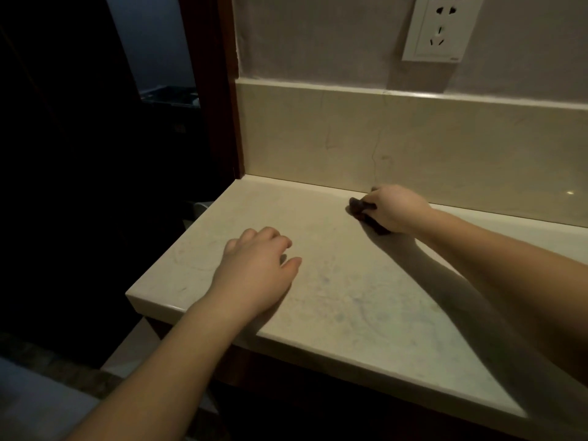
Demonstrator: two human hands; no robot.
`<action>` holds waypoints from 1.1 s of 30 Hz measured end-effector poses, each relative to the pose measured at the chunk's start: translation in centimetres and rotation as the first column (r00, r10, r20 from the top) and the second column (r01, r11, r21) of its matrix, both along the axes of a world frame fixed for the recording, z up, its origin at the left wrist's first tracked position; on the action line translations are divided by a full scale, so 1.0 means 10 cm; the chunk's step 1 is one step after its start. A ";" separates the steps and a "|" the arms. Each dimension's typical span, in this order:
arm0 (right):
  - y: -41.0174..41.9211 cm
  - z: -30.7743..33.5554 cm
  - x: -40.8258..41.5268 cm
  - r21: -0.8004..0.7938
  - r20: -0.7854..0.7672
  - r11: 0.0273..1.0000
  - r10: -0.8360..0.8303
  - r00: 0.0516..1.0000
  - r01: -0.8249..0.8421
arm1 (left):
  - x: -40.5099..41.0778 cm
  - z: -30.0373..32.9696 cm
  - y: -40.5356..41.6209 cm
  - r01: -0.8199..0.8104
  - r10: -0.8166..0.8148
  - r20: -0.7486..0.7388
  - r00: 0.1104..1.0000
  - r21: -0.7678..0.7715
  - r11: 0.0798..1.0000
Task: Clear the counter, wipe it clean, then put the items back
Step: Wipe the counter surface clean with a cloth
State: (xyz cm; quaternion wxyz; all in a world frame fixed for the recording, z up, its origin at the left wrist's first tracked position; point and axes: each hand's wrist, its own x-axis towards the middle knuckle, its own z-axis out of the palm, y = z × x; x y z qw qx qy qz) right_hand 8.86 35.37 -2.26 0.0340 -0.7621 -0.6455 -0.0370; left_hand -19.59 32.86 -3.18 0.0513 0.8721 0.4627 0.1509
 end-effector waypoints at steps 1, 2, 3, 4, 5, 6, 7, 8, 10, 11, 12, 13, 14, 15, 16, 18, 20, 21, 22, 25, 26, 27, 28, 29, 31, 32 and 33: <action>-0.04 0.02 0.08 -0.008 0.031 1.000 -0.022 0.999 0.022 | 0.03 0.01 0.00 0.010 -0.011 -0.029 1.000 -0.015 1.000; -0.06 0.03 0.14 -0.006 0.056 0.999 -0.038 0.998 0.039 | 0.06 0.01 0.00 0.016 -0.017 -0.059 0.998 -0.031 0.999; -0.06 0.03 0.16 0.005 0.080 0.999 -0.047 0.996 0.046 | 0.08 0.02 0.00 0.018 -0.022 -0.089 0.996 -0.047 0.999; -0.03 0.02 0.16 0.020 0.099 0.999 -0.051 0.994 0.049 | 0.09 0.02 0.00 0.019 -0.026 -0.116 0.993 -0.060 0.998; 0.03 0.01 0.11 0.039 0.108 0.998 -0.051 0.993 0.047 | 0.10 0.01 0.00 0.018 -0.028 -0.139 0.990 -0.074 0.997; 0.11 -0.01 0.06 0.051 0.094 0.997 -0.054 0.994 0.050 | 0.11 0.01 0.00 0.015 -0.028 -0.156 0.987 -0.085 0.996; 0.22 -0.02 -0.01 0.062 0.067 0.997 -0.059 0.996 0.055 | 0.12 0.00 -0.01 0.010 -0.026 -0.168 0.985 -0.091 0.996; 0.34 -0.05 -0.09 0.071 0.037 0.995 -0.071 0.997 0.068 | 0.13 0.00 -0.01 0.005 -0.020 -0.177 0.984 -0.089 0.996; 0.57 -0.06 -0.27 0.073 -0.011 0.994 -0.079 0.997 0.079 | 0.15 -0.01 -0.03 -0.006 -0.007 -0.185 0.983 -0.069 0.998; 0.65 -0.06 -0.35 0.070 -0.043 0.993 -0.088 0.995 0.091 | 0.16 -0.01 -0.03 -0.012 0.001 -0.183 0.983 -0.058 0.998; 0.73 -0.05 -0.41 0.065 -0.081 0.992 -0.104 0.991 0.109 | 0.16 -0.02 -0.04 -0.019 0.009 -0.181 0.983 -0.052 0.998; 0.79 -0.05 -0.44 0.066 -0.103 0.990 -0.115 0.988 0.122 | 0.17 -0.02 -0.04 -0.024 0.015 -0.182 0.983 -0.049 0.999; 0.82 -0.06 -0.44 0.070 -0.100 0.990 -0.119 0.988 0.126 | 0.17 -0.02 -0.05 -0.026 0.017 -0.187 0.982 -0.048 0.998; 0.83 -0.05 -0.41 0.081 -0.082 0.988 -0.121 0.989 0.128 | 0.17 -0.02 -0.05 -0.026 0.016 -0.194 0.981 -0.048 0.999; 0.81 -0.04 -0.36 0.089 -0.061 0.987 -0.128 0.990 0.133 | 0.17 -0.02 -0.05 -0.026 0.015 -0.202 0.979 -0.050 0.998; 0.75 -0.05 -0.20 0.100 -0.013 0.986 -0.132 0.991 0.133 | 0.17 -0.01 -0.05 -0.025 0.013 -0.210 0.978 -0.056 0.998; 0.64 -0.07 -0.01 0.098 0.035 0.987 -0.129 0.991 0.125 | 0.17 0.00 -0.04 -0.022 0.008 -0.212 0.977 -0.063 0.998; 0.56 -0.09 0.10 0.103 0.062 0.988 -0.122 0.991 0.116 | 0.17 0.00 -0.04 -0.020 0.006 -0.215 0.977 -0.066 0.998; 0.48 -0.09 0.22 0.108 0.086 0.988 -0.120 0.989 0.110 | 0.17 0.01 -0.04 -0.019 0.004 -0.219 0.976 -0.069 0.997; 0.22 -0.11 0.56 0.100 0.144 0.990 -0.112 0.983 0.098 | 0.17 0.02 -0.05 -0.009 -0.008 -0.222 0.975 -0.076 0.997; 0.16 -0.10 0.64 0.093 0.147 0.991 -0.112 0.983 0.099 | 0.17 0.02 -0.05 -0.005 -0.012 -0.224 0.974 -0.075 0.997; 0.12 -0.11 0.70 0.092 0.141 0.991 -0.113 0.984 0.101 | 0.16 0.02 -0.05 0.000 -0.017 -0.226 0.974 -0.073 0.997; 0.12 -0.11 0.72 0.095 0.130 0.990 -0.114 0.985 0.102 | 0.16 0.02 -0.04 0.004 -0.021 -0.226 0.974 -0.075 0.997; 0.14 -0.10 0.71 0.096 0.118 0.990 -0.113 0.987 0.102 | 0.16 0.02 -0.03 0.006 -0.023 -0.223 0.975 -0.080 0.997; 0.20 -0.08 0.60 0.082 0.093 0.991 -0.111 0.989 0.103 | 0.16 0.02 -0.01 0.006 -0.025 -0.216 0.976 -0.088 0.996; 0.22 -0.08 0.53 0.082 0.073 0.992 -0.100 0.992 0.094 | 0.16 0.02 -0.01 0.006 -0.025 -0.215 0.976 -0.089 0.996; 0.23 -0.07 0.45 0.094 0.045 0.993 -0.080 0.996 0.076 | 0.15 0.02 -0.02 0.005 -0.024 -0.215 0.976 -0.088 0.996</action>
